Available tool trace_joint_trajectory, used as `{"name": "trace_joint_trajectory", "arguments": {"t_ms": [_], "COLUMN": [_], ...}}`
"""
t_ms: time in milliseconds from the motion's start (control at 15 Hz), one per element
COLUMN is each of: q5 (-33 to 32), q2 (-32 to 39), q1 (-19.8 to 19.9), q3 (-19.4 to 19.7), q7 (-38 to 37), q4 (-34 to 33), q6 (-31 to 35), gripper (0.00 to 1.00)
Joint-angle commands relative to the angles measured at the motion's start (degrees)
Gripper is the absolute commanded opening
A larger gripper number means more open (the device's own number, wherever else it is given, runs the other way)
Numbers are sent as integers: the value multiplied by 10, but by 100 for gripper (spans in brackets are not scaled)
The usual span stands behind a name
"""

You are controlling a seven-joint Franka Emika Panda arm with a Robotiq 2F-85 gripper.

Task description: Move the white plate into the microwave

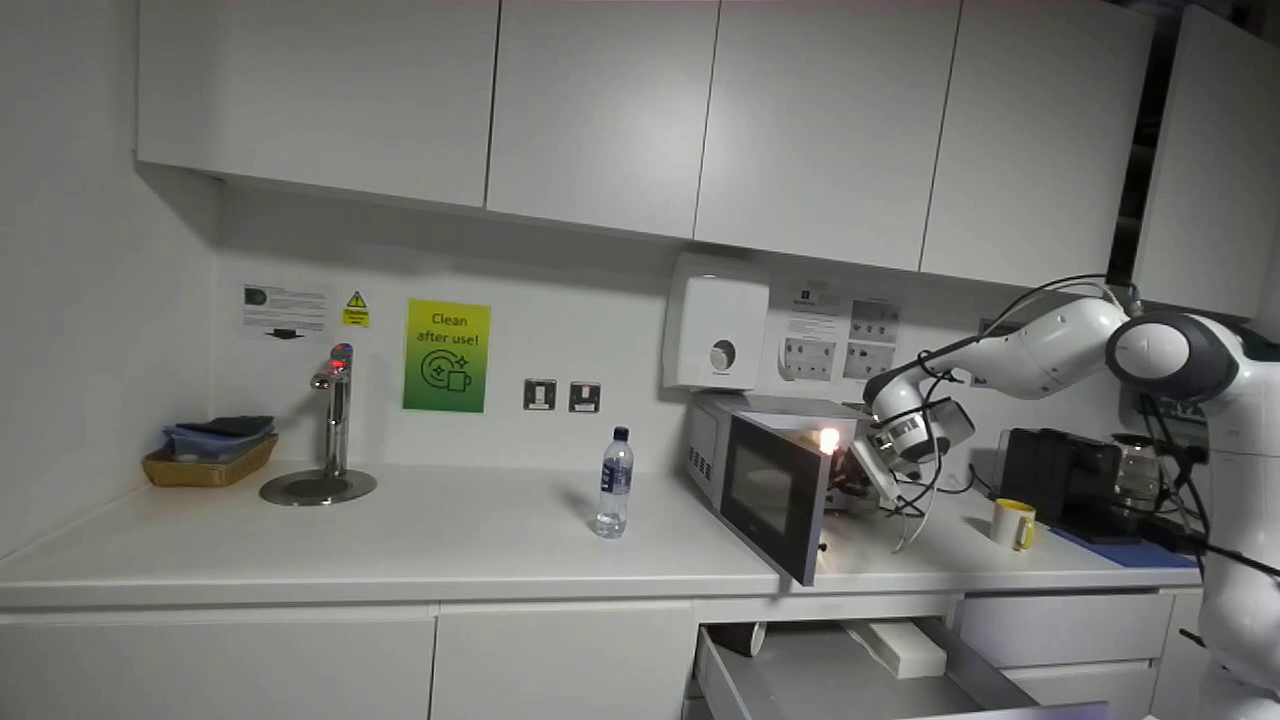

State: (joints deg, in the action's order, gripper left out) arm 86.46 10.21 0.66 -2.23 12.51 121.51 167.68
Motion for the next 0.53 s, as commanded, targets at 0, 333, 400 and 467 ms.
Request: {"name": "trace_joint_trajectory", "arguments": {"t_ms": [0, 333, 400, 467], "q5": [9, 39, 50, 58], "q2": [4, 9, 9, 9], "q1": [-3, -4, -5, -5], "q3": [-2, -5, -5, -6], "q7": [-5, 14, 21, 24], "q4": [-8, -21, -25, -28], "q6": [15, 28, 35, 38], "gripper": [1, 1, 1, 1]}}
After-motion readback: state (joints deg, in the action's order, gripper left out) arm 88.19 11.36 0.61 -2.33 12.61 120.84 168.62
